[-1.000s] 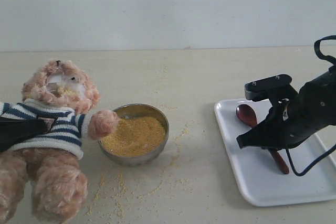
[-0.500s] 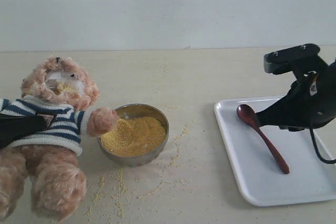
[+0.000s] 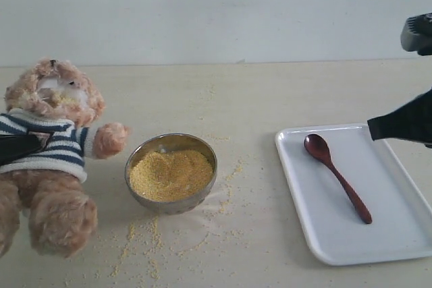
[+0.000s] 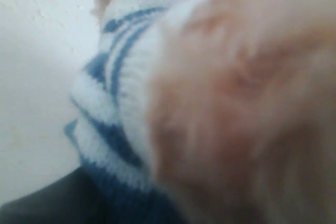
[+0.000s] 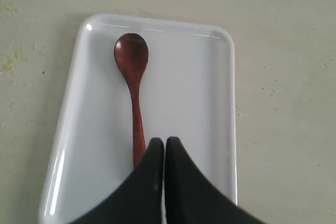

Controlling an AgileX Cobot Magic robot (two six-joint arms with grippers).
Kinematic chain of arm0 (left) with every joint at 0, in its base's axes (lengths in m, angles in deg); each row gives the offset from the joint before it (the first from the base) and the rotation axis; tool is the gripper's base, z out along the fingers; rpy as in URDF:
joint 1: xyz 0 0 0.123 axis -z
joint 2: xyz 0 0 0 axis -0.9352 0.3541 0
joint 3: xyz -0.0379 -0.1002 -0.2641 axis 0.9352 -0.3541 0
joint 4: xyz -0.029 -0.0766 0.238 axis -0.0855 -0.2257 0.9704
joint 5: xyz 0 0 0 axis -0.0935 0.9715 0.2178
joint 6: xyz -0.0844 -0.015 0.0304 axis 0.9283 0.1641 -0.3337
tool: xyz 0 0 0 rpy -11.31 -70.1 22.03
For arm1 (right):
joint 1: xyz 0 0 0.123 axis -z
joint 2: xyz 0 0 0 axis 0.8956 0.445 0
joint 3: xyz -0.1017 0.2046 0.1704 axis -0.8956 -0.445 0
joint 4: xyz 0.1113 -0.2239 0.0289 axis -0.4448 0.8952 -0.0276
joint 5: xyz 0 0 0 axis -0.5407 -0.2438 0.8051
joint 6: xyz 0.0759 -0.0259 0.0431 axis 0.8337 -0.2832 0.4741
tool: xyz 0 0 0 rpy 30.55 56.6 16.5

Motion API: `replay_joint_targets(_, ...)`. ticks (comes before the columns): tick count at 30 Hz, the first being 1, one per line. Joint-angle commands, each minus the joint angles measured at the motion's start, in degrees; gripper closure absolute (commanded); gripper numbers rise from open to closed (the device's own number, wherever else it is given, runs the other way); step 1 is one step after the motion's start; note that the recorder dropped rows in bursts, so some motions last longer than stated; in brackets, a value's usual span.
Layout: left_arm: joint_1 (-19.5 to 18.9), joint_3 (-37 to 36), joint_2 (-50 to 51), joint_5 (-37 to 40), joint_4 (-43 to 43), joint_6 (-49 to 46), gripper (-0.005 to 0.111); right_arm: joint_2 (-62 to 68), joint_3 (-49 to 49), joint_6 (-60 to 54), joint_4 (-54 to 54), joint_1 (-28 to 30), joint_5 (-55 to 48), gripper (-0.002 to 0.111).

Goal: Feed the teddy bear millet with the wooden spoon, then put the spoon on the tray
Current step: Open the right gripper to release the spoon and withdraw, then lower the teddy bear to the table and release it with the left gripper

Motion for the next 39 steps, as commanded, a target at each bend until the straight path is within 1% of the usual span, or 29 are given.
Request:
replay_joint_targets(1,-1.0,0.3,-0.2,-4.8,-0.8,0.4,0.102,-6.1,-7.2,3.9,0.4,0.3,6.8,0.108)
replay_joint_targets(5,-0.9,1.1,-0.2,-7.4,-0.8,0.3,0.102,-8.6,-11.0,5.0,-0.1,0.3,11.3,0.108)
replay_joint_targets(9,-0.9,3.0,-0.2,-9.9,-0.8,-2.4,0.102,-8.8,-11.4,5.0,-0.2,0.3,11.8,0.108)
replay_joint_targets(16,-0.9,3.0,0.2,-13.3,-0.8,-5.3,0.102,-8.8,-11.4,5.1,-0.2,0.3,12.0,0.108)
replay_joint_targets(18,-0.9,3.0,1.2,-13.7,-0.8,-6.7,0.102,-8.8,-11.4,5.1,-0.2,0.3,12.0,0.108)
replay_joint_targets(25,-0.9,3.0,7.1,-13.7,-0.8,-6.7,0.102,-8.8,-11.4,5.1,-0.3,0.3,11.7,0.108)
replay_joint_targets(27,-0.9,3.0,8.5,-13.7,-0.8,-6.7,0.099,-8.8,-11.4,5.1,-0.3,0.3,11.7,0.108)
replay_joint_targets(28,-0.9,3.0,9.0,-13.7,-0.8,-6.7,0.095,-8.8,-11.4,5.1,-0.3,0.3,11.7,0.108)
replay_joint_targets(30,-0.9,3.0,9.3,-13.7,-0.8,-6.7,0.083,-8.8,-11.4,5.1,-0.3,0.3,11.7,0.108)
replay_joint_targets(33,-0.9,3.0,9.5,-13.7,-0.8,-6.7,0.056,-8.8,-11.4,5.1,-0.3,0.3,11.7,0.108)
replay_joint_targets(36,-0.9,3.0,9.5,-13.7,-0.8,-8.4,0.033,-8.8,-11.4,5.1,-0.3,0.3,11.7,0.108)
replay_joint_targets(38,-0.9,3.0,9.5,-13.7,-0.8,-10.6,0.024,-8.8,-11.4,5.1,-0.3,0.3,11.7,0.108)
replay_joint_targets(39,-0.9,3.0,9.5,-13.7,-0.8,-10.8,0.022,-8.8,-11.4,5.1,-0.3,0.3,11.7,0.108)
